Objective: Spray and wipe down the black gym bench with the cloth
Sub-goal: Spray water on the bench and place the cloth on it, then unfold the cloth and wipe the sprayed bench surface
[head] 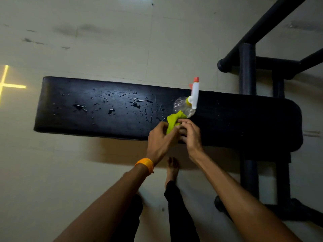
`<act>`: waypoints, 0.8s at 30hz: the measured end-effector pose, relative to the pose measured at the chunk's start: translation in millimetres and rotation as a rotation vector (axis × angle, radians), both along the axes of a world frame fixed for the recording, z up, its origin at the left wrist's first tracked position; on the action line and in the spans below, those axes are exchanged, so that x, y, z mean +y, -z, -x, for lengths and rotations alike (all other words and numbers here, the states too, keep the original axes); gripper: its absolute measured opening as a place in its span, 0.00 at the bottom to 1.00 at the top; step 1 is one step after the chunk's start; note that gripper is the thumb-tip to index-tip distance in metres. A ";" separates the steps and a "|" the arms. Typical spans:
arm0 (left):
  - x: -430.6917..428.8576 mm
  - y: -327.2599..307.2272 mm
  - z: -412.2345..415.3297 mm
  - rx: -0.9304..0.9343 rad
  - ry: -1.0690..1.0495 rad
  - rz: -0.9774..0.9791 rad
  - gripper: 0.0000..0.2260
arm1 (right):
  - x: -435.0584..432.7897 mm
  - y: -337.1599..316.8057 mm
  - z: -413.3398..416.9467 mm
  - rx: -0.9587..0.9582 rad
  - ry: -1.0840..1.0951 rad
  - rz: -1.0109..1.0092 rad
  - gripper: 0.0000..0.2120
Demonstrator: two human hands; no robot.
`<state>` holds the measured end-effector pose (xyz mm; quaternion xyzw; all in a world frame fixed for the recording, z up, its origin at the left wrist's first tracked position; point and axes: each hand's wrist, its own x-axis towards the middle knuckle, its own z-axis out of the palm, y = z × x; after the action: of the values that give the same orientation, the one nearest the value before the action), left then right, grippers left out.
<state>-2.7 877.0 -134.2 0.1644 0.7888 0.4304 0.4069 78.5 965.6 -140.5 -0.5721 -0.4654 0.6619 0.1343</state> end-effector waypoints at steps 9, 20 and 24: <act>-78.2 -5.8 95.4 0.268 0.102 0.065 0.16 | -67.4 -7.9 68.4 -0.215 -0.519 -0.639 0.11; -61.2 -17.5 217.1 0.348 -0.063 0.029 0.14 | -51.2 -33.2 148.0 -0.172 -0.645 -0.981 0.09; -35.9 -17.0 259.2 0.310 -0.064 -0.066 0.13 | -56.6 -40.3 156.1 -0.225 -0.803 -1.174 0.10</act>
<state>-261.9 841.1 -117.2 0.2171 0.8324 0.4382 0.2608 -77.7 909.0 -100.2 -0.2550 -0.9299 0.2376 0.1173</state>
